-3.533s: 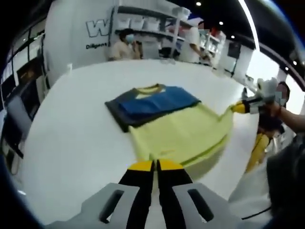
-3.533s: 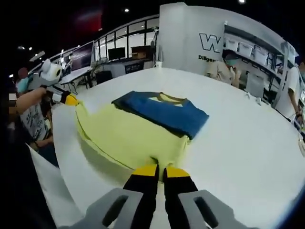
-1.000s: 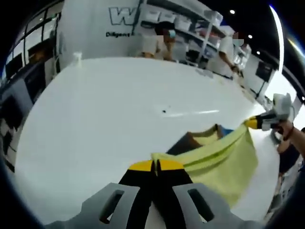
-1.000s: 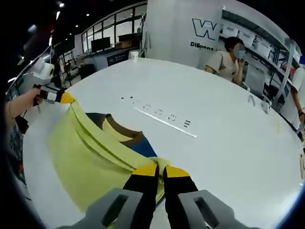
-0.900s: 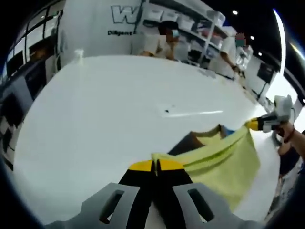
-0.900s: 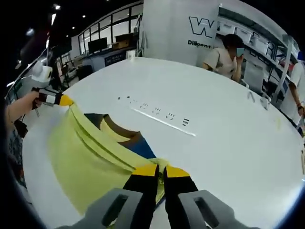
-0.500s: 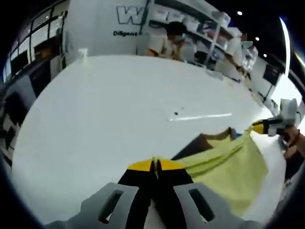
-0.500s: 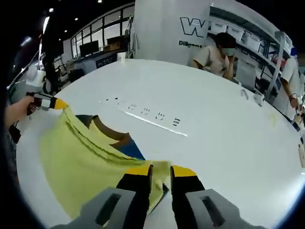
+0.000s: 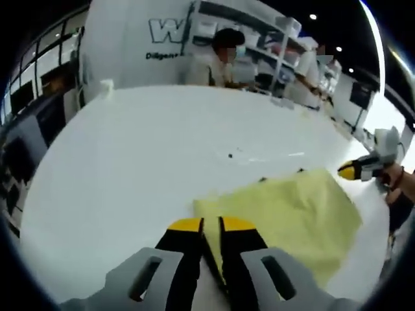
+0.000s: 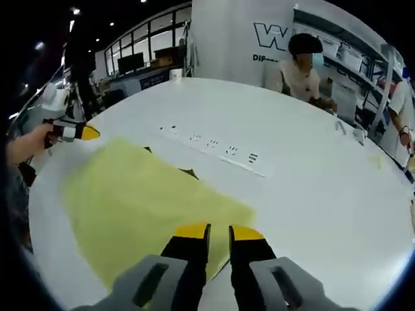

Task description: Fold the garment on the visible template until the final outline fits inside the template.

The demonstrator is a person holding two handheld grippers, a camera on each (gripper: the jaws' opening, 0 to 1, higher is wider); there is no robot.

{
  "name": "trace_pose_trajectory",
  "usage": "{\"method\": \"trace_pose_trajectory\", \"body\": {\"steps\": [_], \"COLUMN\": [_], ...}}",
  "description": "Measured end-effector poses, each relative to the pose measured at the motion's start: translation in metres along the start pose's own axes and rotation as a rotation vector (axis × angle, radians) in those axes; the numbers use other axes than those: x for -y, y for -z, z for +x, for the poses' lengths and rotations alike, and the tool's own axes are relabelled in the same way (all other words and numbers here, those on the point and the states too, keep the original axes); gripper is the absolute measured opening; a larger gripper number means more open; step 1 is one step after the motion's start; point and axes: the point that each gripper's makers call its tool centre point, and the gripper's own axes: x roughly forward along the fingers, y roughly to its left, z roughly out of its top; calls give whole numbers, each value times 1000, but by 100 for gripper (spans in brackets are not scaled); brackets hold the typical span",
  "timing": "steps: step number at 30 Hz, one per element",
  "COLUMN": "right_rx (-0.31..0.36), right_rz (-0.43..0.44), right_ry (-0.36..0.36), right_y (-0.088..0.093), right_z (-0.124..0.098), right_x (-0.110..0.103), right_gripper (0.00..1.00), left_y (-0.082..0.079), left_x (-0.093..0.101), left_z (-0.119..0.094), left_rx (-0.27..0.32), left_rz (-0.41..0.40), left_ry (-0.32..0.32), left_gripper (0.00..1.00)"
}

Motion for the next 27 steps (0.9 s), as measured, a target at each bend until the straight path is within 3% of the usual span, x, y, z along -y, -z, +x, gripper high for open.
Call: {"method": "trace_pose_trajectory", "body": {"steps": [5,12,16,24,27], "right_rx": [7,30,40,43,38], "right_rz": [-4,-14,-5,-24,-57], "right_ry": [-14,-53,-65,-80,-85], "right_y": [5,7,9,18,24], "right_z": [-6,-9,-13,-23,-30], "right_x": [-7,-16,-23,-34,-41], "right_gripper": [11,24,37,52,53], "left_y": [9,8,14,24,28], "left_x": [8,20,24,35,41], "left_z": [-6,-14,-16,-26,-32], "left_rx": [-9,37,24,36,52], "left_rz": [23,50,67,84,104], "left_ry": [1,36,48,84,105], "left_gripper": [21,51,57,73,76]}}
